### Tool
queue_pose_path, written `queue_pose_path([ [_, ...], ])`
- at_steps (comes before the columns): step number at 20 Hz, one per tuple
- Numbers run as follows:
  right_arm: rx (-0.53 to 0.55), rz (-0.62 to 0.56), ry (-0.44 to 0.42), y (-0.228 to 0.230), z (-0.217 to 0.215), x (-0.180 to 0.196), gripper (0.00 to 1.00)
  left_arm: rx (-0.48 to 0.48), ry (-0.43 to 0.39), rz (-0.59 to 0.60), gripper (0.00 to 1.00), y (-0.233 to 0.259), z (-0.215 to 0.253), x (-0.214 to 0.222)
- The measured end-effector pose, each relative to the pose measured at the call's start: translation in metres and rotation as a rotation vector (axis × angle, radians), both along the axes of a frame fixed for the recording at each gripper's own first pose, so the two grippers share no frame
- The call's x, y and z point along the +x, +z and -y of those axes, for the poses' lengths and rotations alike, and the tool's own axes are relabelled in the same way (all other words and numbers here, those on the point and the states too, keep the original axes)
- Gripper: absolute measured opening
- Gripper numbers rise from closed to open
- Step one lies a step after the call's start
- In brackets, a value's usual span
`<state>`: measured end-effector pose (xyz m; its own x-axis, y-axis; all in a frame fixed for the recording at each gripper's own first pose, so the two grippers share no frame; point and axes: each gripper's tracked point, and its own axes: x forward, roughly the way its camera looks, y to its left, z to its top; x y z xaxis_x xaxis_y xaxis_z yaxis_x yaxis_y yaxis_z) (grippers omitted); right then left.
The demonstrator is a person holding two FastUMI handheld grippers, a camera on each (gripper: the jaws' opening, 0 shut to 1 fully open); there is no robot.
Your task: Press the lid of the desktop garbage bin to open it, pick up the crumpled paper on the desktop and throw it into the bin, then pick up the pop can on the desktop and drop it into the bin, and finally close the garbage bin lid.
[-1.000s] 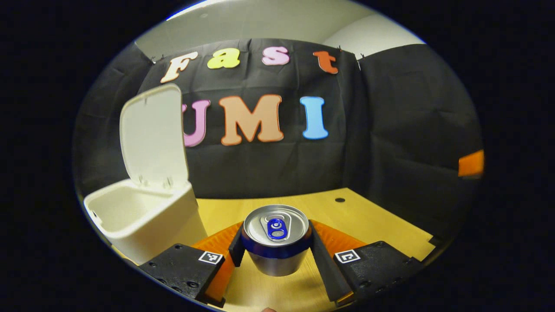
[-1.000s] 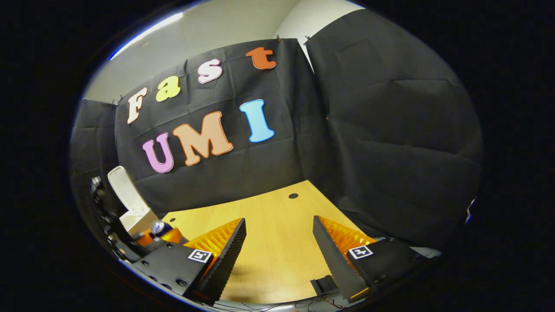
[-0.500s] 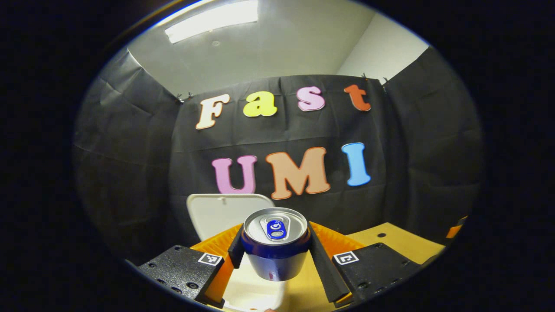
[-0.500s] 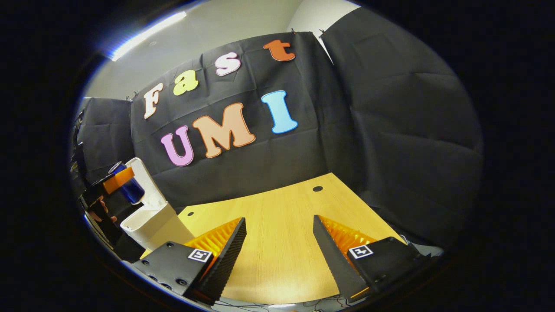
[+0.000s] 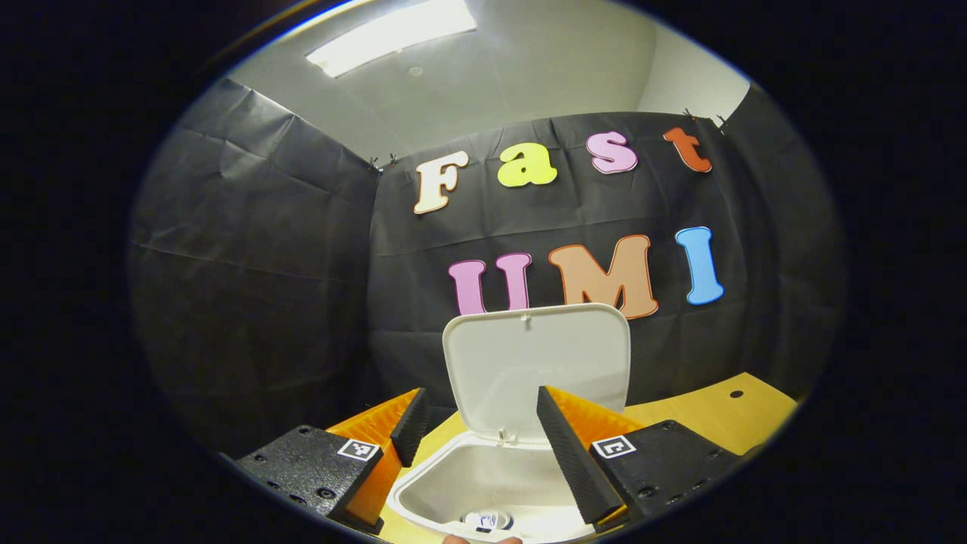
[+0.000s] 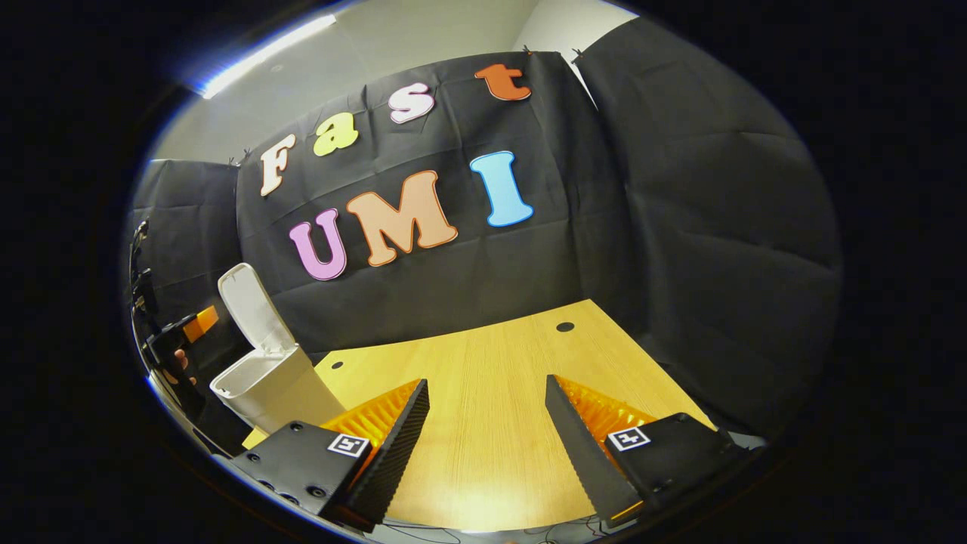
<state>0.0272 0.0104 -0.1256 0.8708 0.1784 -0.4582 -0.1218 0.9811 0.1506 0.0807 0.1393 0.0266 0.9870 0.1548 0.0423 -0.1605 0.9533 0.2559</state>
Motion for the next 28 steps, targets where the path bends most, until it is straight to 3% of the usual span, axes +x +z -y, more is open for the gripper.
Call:
queue_pose_path([
  [2, -0.012, -0.003, -0.002, -0.003, 0.001, -0.002, 0.98, -0.012, -0.015, 0.005, 0.91, 0.004, 0.005, 0.003],
  [9, -0.021, -0.054, -0.015, -0.026, 0.009, -0.01, 0.98, -0.03, -0.105, 0.085, 0.91, 0.054, 0.035, 0.022],
  [15, -0.052, -0.084, 0.004, -0.04, 0.009, -0.015, 0.98, -0.091, -0.187, 0.083, 0.91, 0.092, 0.054, 0.063],
  [20, -0.051, -0.084, 0.02, -0.04, 0.004, -0.016, 0.98, -0.099, -0.196, 0.005, 0.91, 0.074, 0.046, 0.097],
  [23, -0.049, -0.093, 0.02, -0.042, 0.006, -0.018, 0.98, -0.122, -0.158, -0.092, 0.89, 0.044, 0.038, 0.104],
  [25, -0.049, -0.097, 0.018, -0.043, 0.008, -0.018, 0.98, -0.107, -0.173, -0.041, 0.92, 0.053, 0.042, 0.101],
  [26, -0.048, -0.099, 0.014, -0.044, 0.009, -0.018, 0.99, -0.108, -0.169, -0.035, 0.88, 0.05, 0.044, 0.097],
  [28, -0.031, -0.103, 0.013, -0.043, 0.008, -0.019, 0.99, -0.108, -0.179, -0.015, 0.94, 0.05, 0.042, 0.088],
])
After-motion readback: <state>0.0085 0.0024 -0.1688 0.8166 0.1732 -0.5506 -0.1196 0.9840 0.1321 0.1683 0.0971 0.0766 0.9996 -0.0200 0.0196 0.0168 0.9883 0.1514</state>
